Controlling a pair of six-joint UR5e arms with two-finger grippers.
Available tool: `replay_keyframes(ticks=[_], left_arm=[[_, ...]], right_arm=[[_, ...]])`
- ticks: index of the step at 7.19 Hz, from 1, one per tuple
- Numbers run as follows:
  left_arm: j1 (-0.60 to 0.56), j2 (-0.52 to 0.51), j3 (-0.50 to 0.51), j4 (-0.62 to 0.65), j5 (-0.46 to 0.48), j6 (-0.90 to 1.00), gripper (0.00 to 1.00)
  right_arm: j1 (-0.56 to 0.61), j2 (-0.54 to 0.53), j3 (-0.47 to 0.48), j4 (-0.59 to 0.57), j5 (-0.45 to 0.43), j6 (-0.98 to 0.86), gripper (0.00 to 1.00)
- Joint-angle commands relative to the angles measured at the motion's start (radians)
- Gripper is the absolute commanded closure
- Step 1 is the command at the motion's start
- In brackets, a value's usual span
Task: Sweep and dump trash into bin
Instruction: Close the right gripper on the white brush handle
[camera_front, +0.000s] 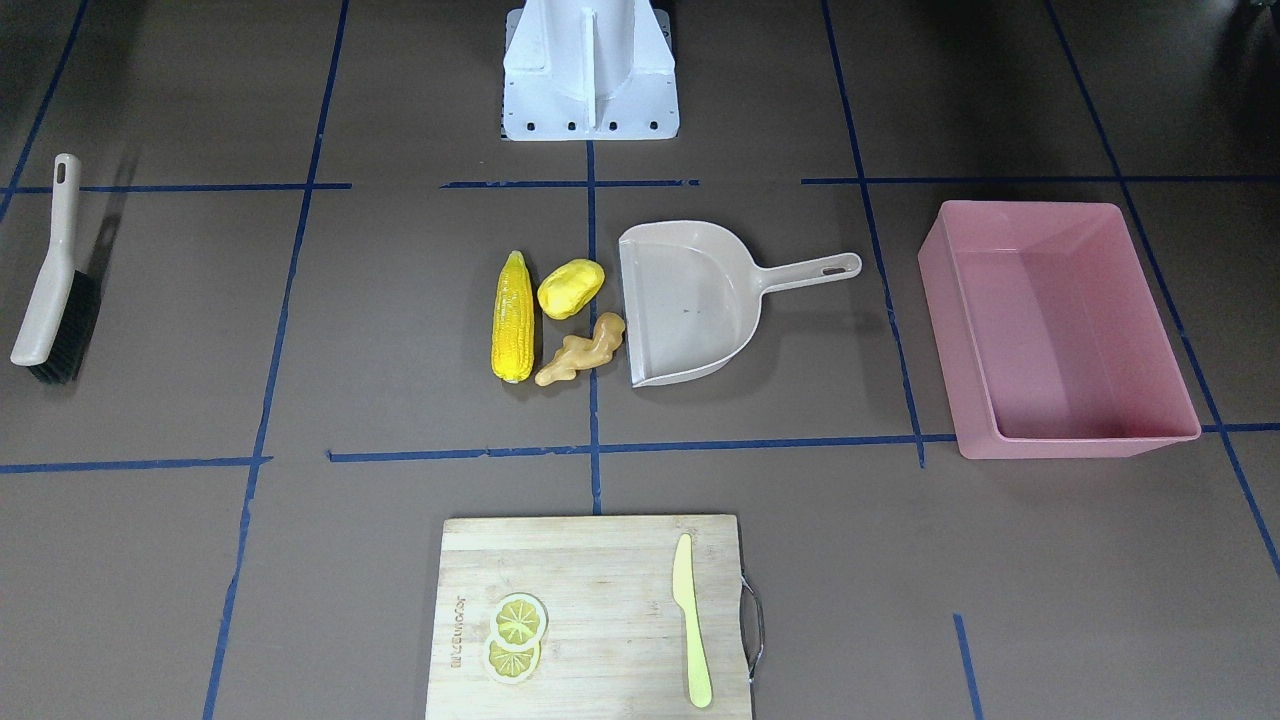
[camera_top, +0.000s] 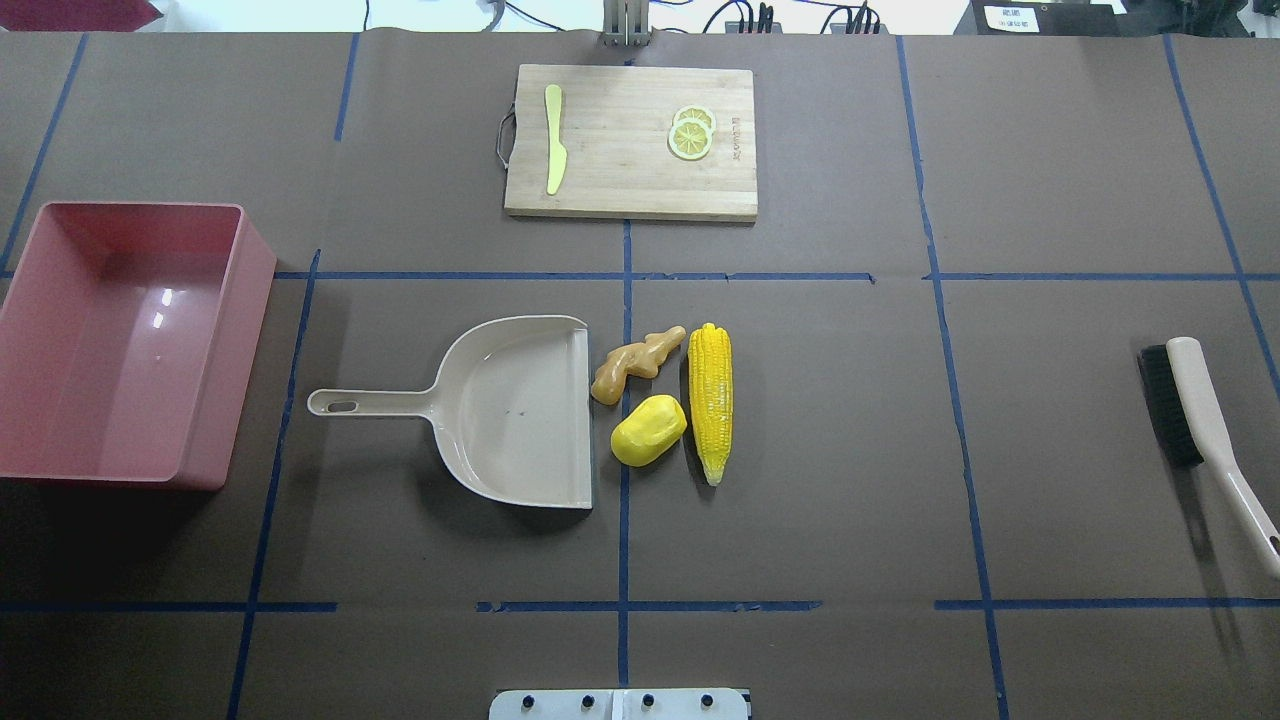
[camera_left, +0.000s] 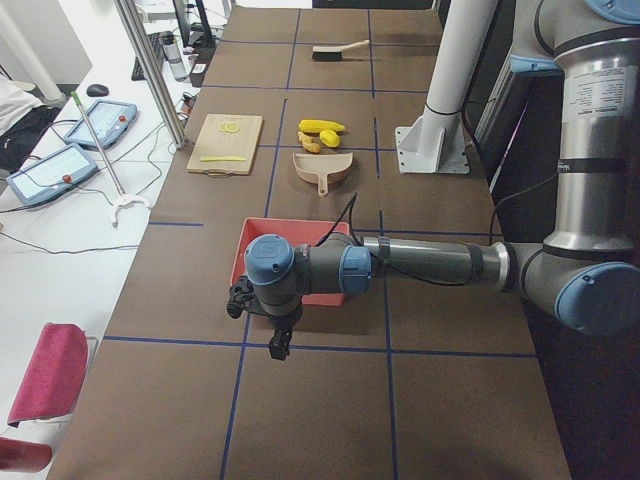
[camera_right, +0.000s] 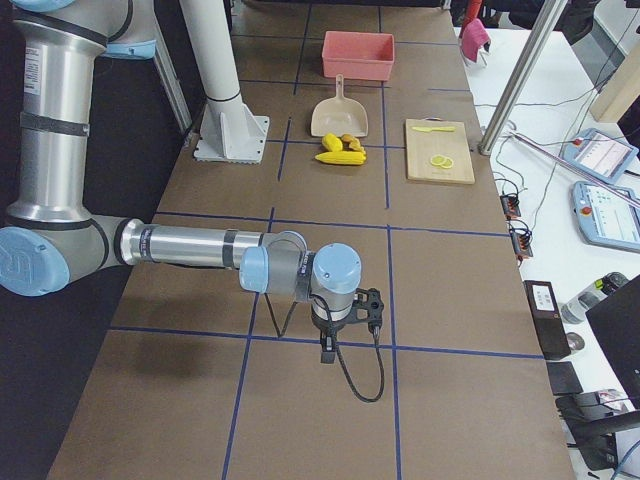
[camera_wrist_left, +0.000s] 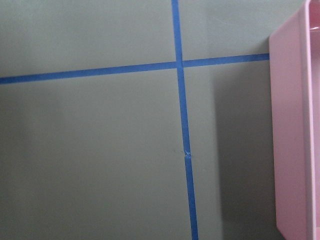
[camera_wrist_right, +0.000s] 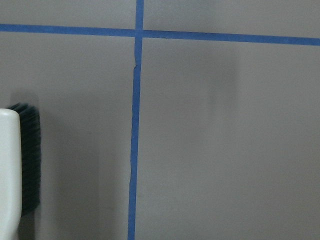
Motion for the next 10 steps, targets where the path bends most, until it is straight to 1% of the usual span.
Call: replay_keyframes(ticks=[1,3,4,5,6,7,8,9,10], left_arm=[[0.001,0.005,-0.005,-0.015,0.003,-0.004,0.0],[0.004,0.008,-0.003,-0.004,0.014,-0.004,0.0],[0.005,-0.004,-0.006,-0.027,0.026,-0.006,0.0],[0.01,-0.015,0.004,-0.07,0.056,-0.007,0.0],[0.012,-0.056,0.013,-0.133,0.093,-0.012,0.0],[0.031,-0.094,0.036,-0.123,0.104,-0.015,0.0],[0.033,-0.098,0.038,-0.123,0.101,-0.018,0.0],[0.035,-0.096,0.04,-0.126,0.101,-0.018,0.0],[0.035,-0.095,0.04,-0.126,0.101,-0.016,0.0]], right_arm=[[0.0,0.0,0.002,0.0,-0.001,0.0,0.0],[-0.001,0.012,0.014,0.002,0.005,0.0,0.0],[-0.001,0.002,0.052,-0.001,0.006,0.014,0.0],[-0.012,-0.015,0.098,-0.004,0.017,0.105,0.0],[-0.05,-0.032,0.135,0.0,0.018,0.159,0.0],[-0.11,-0.046,0.187,0.003,0.02,0.26,0.0],[-0.179,-0.099,0.24,0.081,0.02,0.361,0.01],[-0.283,-0.144,0.246,0.27,0.018,0.56,0.01],[-0.384,-0.214,0.243,0.469,-0.009,0.709,0.01]])
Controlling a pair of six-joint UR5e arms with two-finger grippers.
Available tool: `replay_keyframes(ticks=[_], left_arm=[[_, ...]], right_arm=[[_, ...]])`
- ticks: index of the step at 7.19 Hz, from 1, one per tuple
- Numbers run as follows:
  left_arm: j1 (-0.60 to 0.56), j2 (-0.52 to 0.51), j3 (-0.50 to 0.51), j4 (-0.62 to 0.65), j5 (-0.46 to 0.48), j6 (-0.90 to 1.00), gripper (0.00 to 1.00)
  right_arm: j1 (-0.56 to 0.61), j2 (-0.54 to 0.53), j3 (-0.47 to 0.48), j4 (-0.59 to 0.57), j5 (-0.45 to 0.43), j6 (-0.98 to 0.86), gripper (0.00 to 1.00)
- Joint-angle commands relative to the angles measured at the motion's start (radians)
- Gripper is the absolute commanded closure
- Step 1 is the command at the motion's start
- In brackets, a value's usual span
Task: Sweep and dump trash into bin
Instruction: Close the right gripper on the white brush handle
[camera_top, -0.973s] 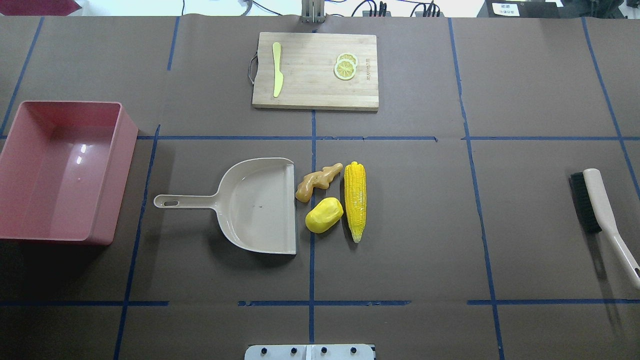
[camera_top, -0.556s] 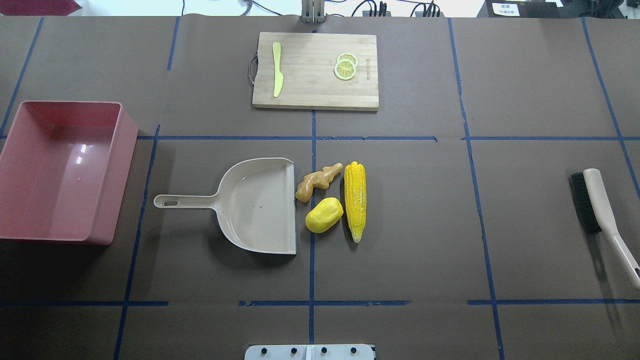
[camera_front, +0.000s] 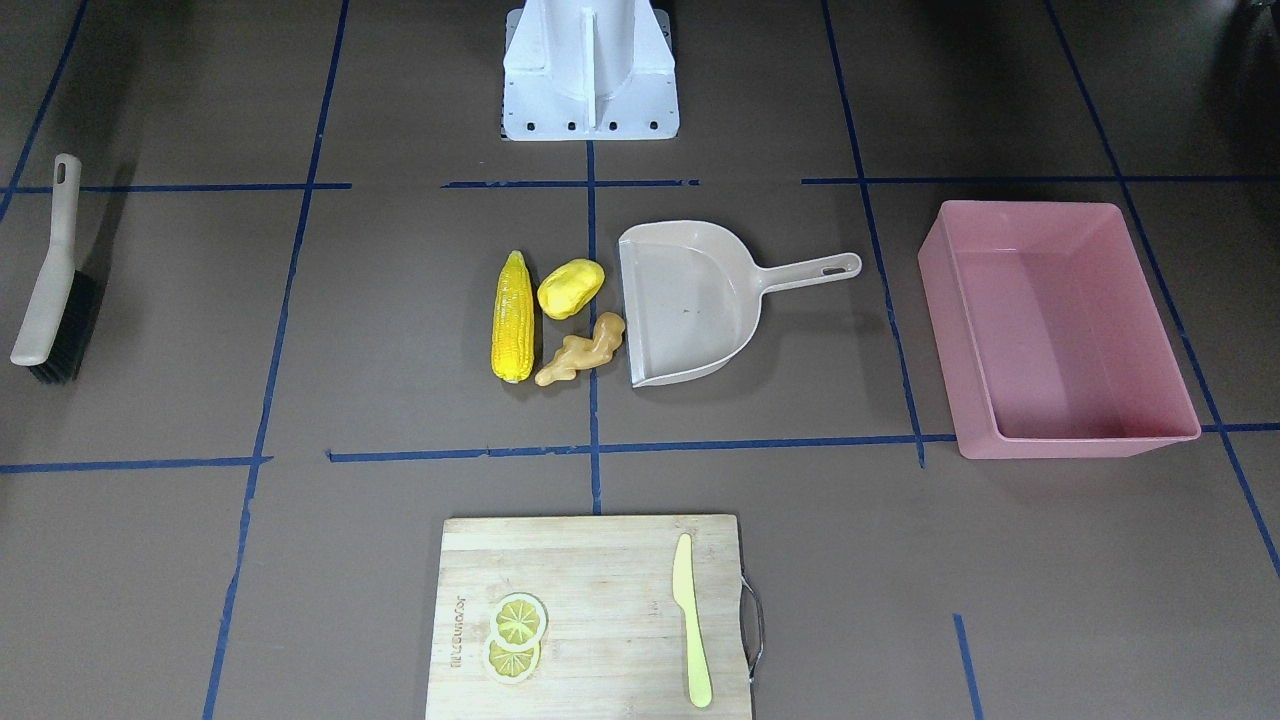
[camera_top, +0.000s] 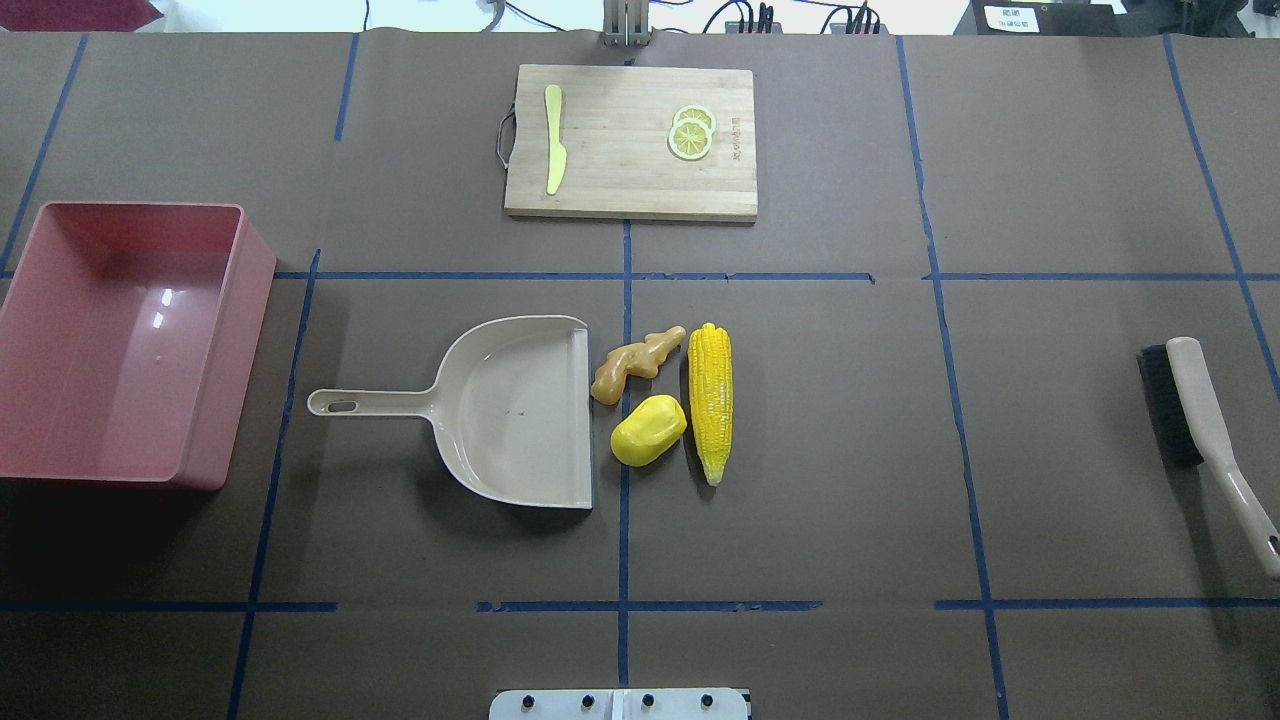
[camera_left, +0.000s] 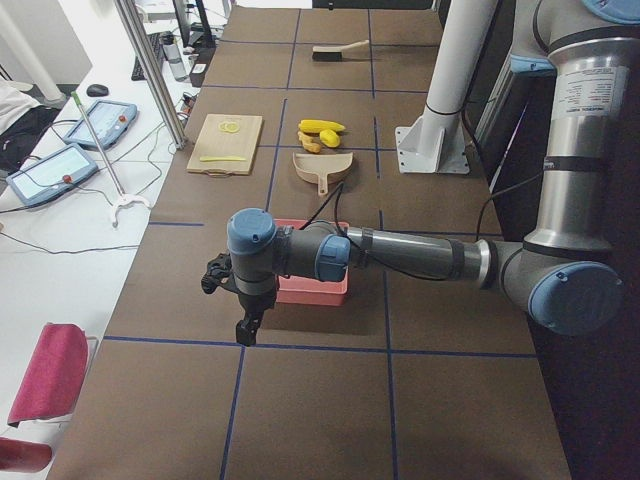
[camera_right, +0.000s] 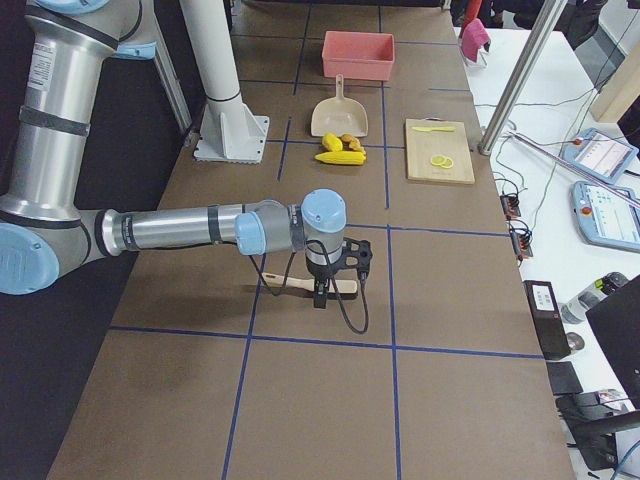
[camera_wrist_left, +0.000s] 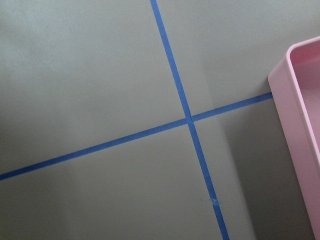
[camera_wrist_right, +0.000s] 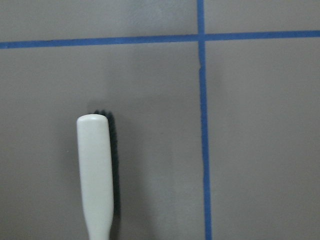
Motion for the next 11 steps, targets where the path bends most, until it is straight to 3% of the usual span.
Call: replay_keyframes(ticks=[1,3,6,7,9,11], left_arm=[[0.001,-0.002,0.002,-0.002,0.001,0.001,0.0],[0.001,-0.001,-0.001,-0.003,-0.001,0.001,0.0],[0.001,-0.001,0.003,-0.009,-0.001,0.001,0.0],[0.001,-0.001,0.003,-0.009,-0.001,0.001,0.0],[0.001,-0.001,0.003,-0.009,0.001,0.001,0.0],[0.001,0.001,0.002,-0.008,-0.002,0.002,0.0]], right_arm=[[-0.201,-0.105,0.01,0.293,-0.074,0.278,0.01],[-0.356,-0.134,0.007,0.396,-0.192,0.427,0.02],[-0.418,-0.133,-0.081,0.488,-0.205,0.43,0.13],[-0.435,-0.131,-0.082,0.488,-0.205,0.431,0.28],[-0.462,-0.131,-0.084,0.488,-0.215,0.429,0.48],[-0.475,-0.129,-0.084,0.487,-0.22,0.429,1.0]])
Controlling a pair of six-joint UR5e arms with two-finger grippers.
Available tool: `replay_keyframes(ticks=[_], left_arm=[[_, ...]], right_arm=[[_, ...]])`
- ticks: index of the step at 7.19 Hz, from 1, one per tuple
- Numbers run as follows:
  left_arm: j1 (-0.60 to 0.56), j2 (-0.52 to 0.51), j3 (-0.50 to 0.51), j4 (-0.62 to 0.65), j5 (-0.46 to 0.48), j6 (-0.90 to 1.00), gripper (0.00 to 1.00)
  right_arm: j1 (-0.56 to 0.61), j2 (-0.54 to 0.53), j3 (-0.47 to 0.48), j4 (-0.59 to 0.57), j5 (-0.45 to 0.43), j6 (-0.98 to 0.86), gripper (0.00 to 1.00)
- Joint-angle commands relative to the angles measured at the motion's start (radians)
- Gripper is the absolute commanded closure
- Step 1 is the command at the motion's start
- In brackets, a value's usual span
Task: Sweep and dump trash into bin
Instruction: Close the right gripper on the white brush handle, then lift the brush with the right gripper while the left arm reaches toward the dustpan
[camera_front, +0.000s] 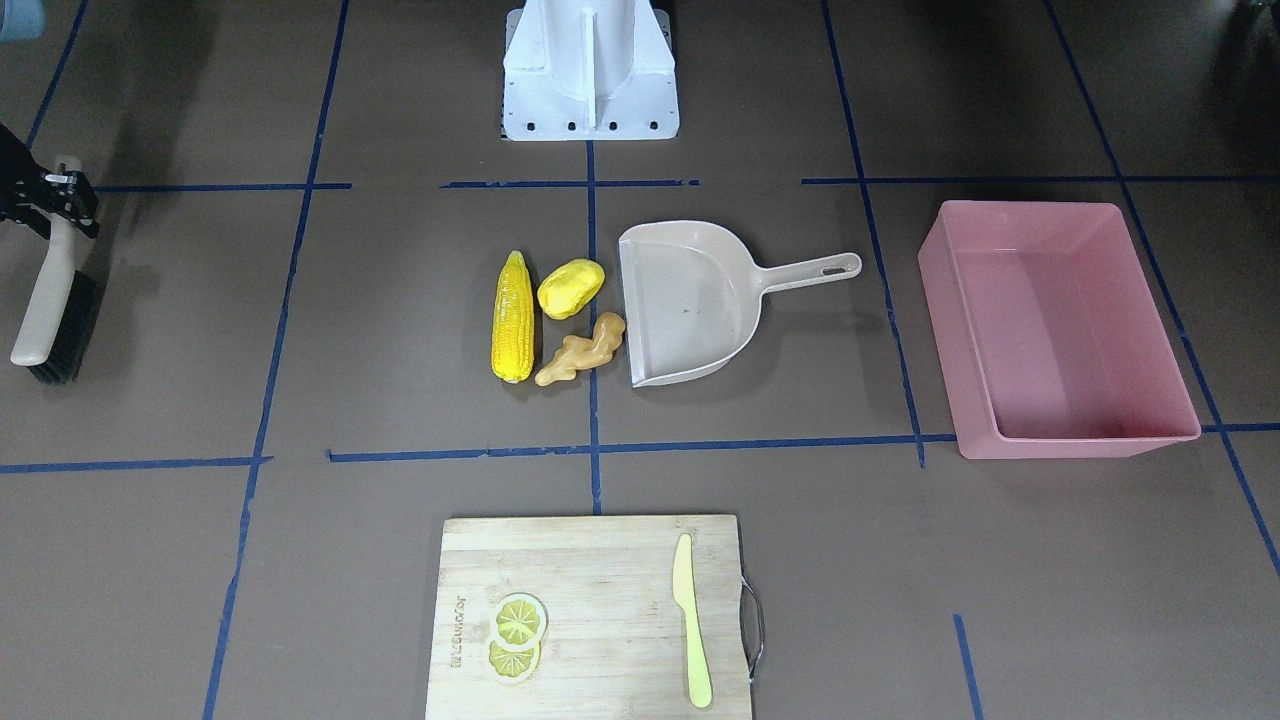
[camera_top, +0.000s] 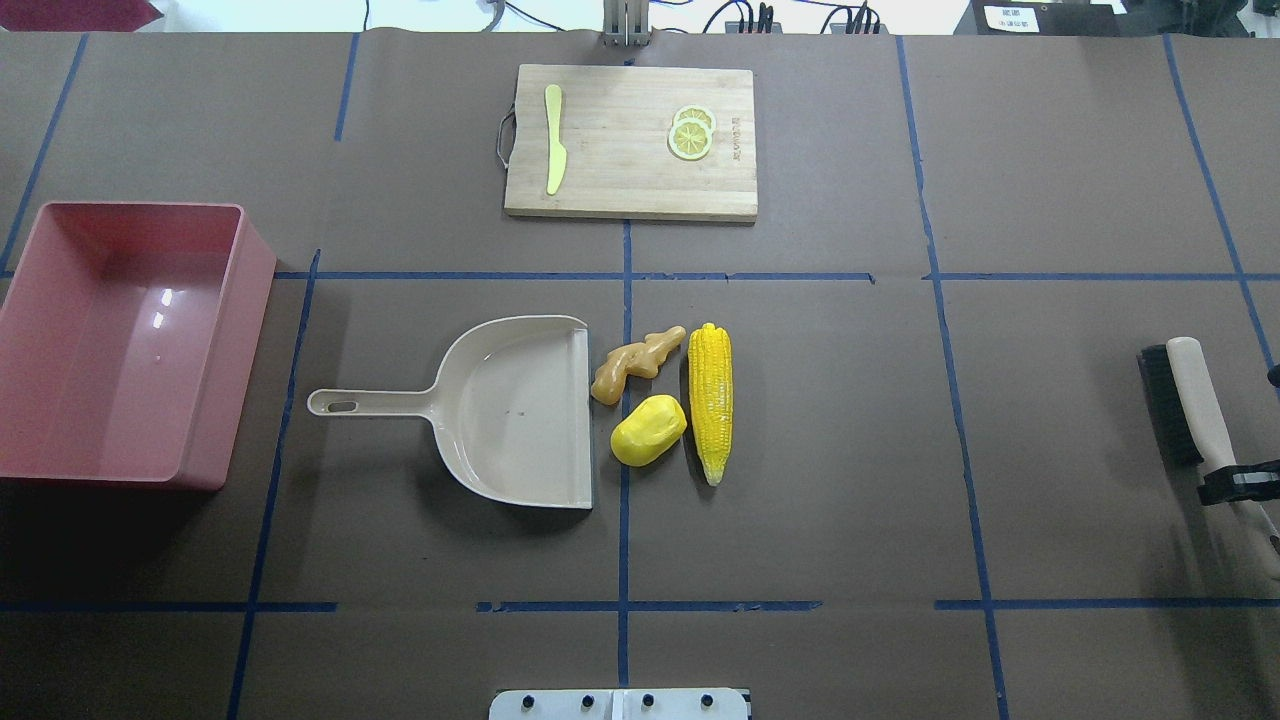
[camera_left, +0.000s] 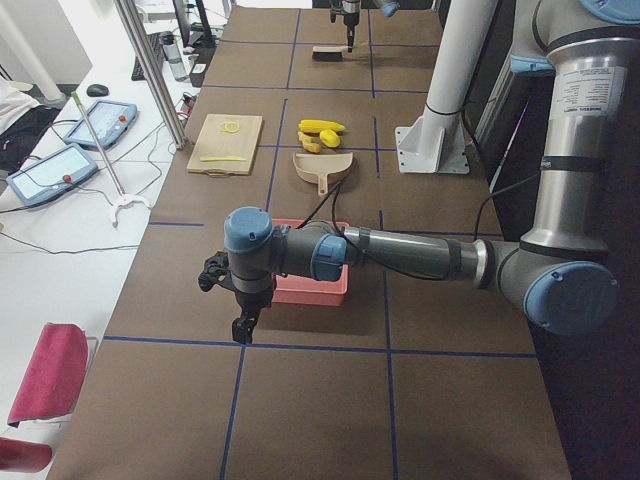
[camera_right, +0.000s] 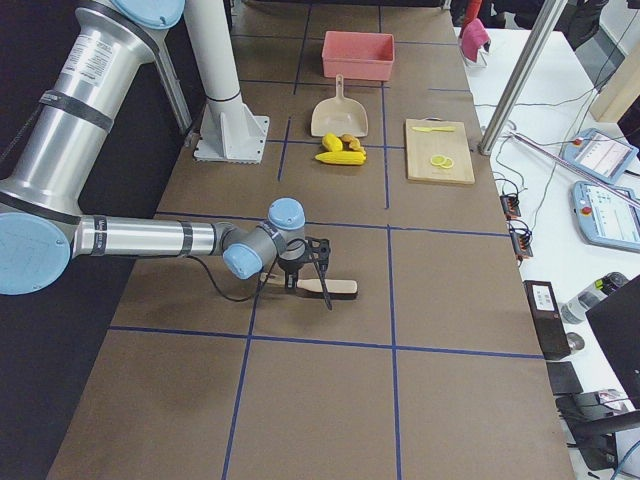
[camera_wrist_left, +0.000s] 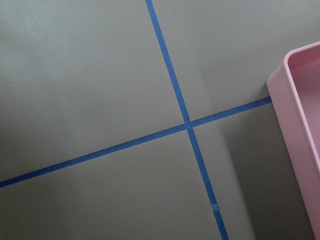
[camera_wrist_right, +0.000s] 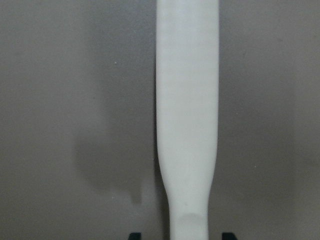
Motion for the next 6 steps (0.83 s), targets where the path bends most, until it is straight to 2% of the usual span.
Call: replay_keyframes(ticks=[1,2,4,6], left_arm=[[0.0,0.0,0.0,0.004,-0.013,0.001,0.0],[0.0,-0.003,-0.009,0.004,-0.037,-0.003,0.0],[0.006,-0.009,-0.027,-0.025,-0.068,-0.054,0.0],[0.073,-0.045,-0.104,-0.06,-0.073,-0.04,0.0]], right_arm=[[-0.004,0.003,0.011,-0.007,0.004,0.0,1.0],[-0.003,0.004,0.038,-0.026,0.019,-0.002,1.0],[-0.011,0.033,0.173,-0.204,0.024,0.0,1.0],[-0.045,0.108,0.181,-0.262,0.018,0.003,1.0]])
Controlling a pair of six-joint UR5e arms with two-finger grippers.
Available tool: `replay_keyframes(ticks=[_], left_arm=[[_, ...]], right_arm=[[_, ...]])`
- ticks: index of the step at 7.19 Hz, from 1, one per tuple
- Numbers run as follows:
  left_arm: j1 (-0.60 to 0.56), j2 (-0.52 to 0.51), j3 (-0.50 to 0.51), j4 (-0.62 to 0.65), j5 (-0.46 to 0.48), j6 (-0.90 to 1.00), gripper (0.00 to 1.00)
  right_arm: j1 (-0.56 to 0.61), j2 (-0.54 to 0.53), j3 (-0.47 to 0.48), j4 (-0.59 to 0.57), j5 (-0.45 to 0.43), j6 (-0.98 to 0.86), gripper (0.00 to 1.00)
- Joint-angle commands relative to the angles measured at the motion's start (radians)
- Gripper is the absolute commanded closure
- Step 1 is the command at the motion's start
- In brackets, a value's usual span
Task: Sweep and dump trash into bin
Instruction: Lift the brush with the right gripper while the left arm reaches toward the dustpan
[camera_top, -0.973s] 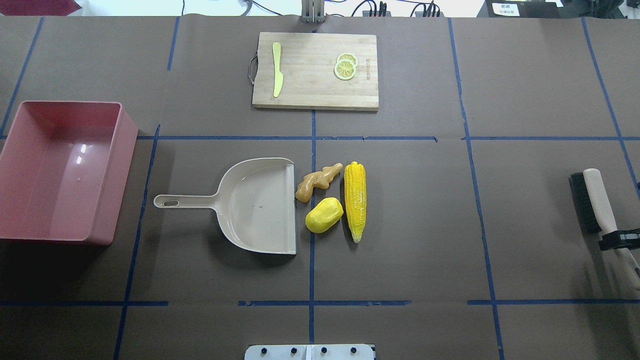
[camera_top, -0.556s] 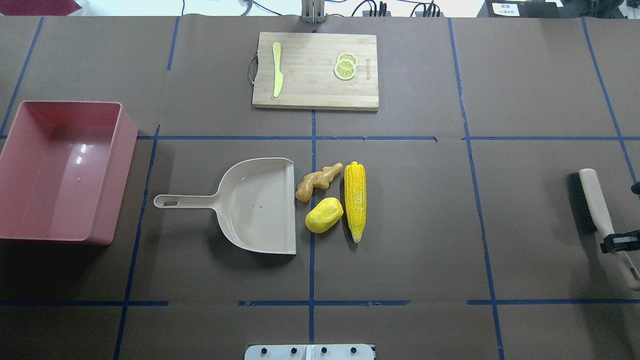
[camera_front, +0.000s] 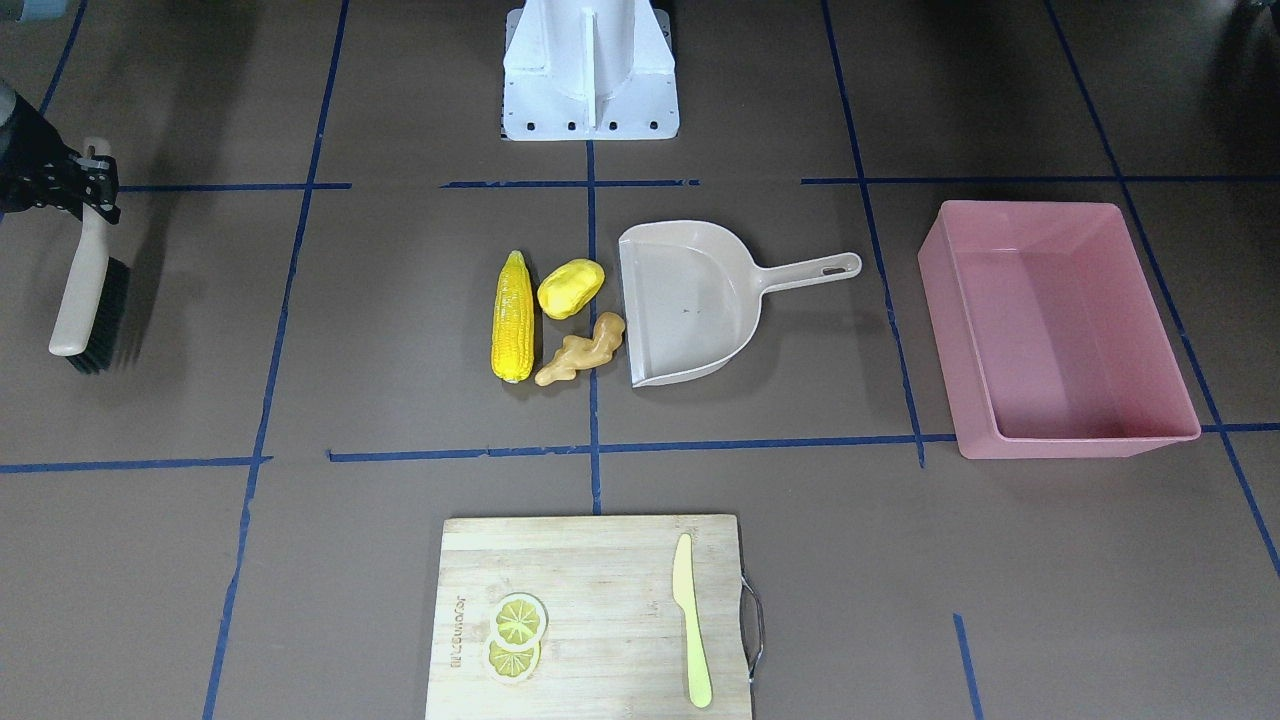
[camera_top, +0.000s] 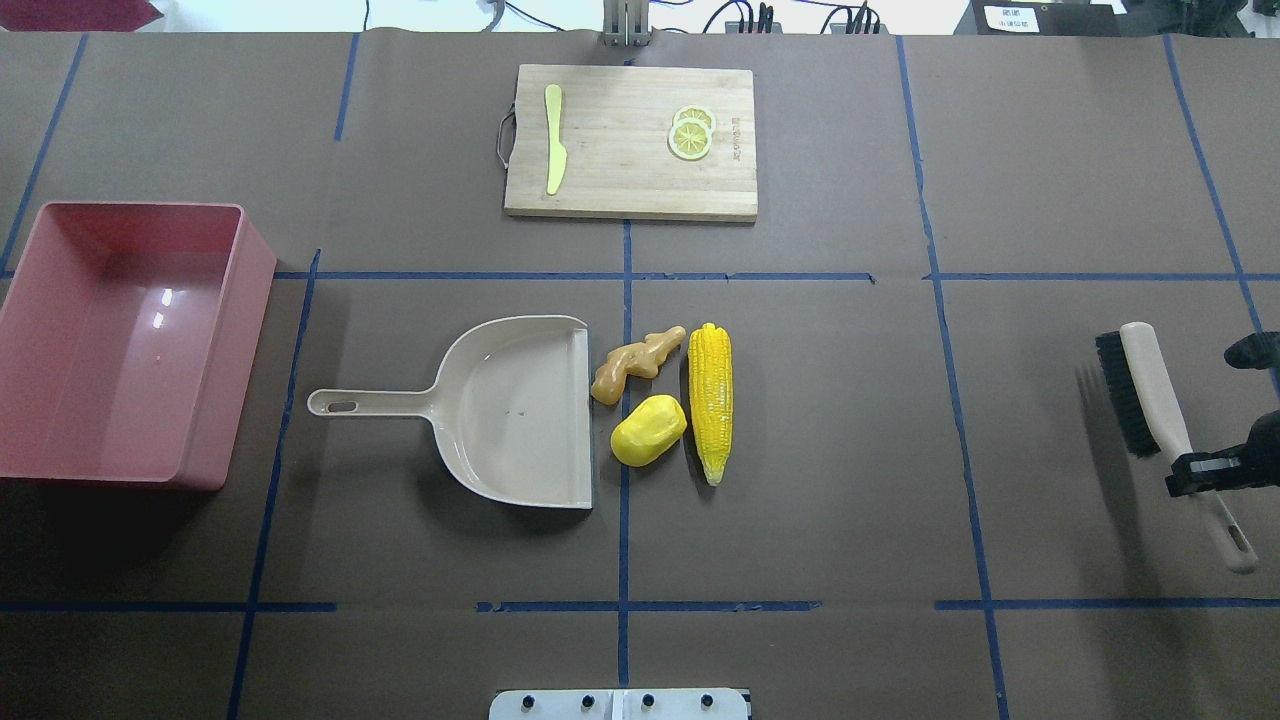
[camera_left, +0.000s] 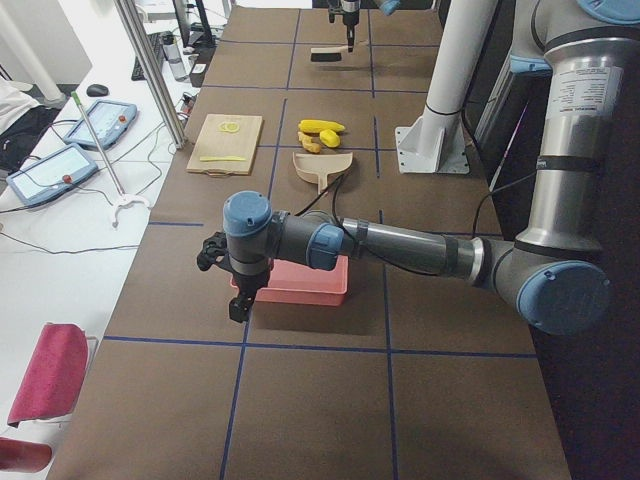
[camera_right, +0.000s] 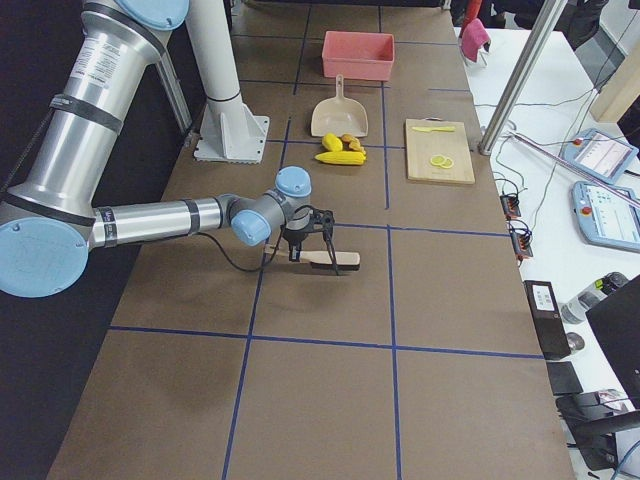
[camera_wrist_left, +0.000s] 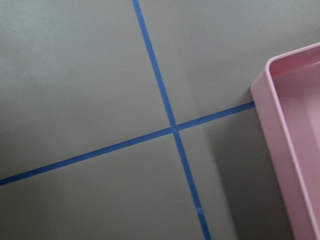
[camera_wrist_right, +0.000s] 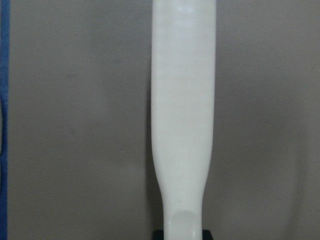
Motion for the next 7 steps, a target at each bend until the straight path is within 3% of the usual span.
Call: replay_keyframes(ticks=[1,4,7], left_arm=[[0.103,-0.018,-0.128,-0.127,-0.03,0.003,0.0],[0.256,-0.03,-0.287,-0.151,-0.071,-0.009,0.0],[0.5,-0.159,-0.272,-0.165,-0.064,0.021,0.0]], right_arm=[[-0.03,0.112,0.018,-0.112,-0.011,0.006,1.0],[-0.112,0.203,0.018,-0.141,-0.021,0.054,1.0],[-0.213,0.405,0.018,-0.34,-0.111,0.143,1.0]])
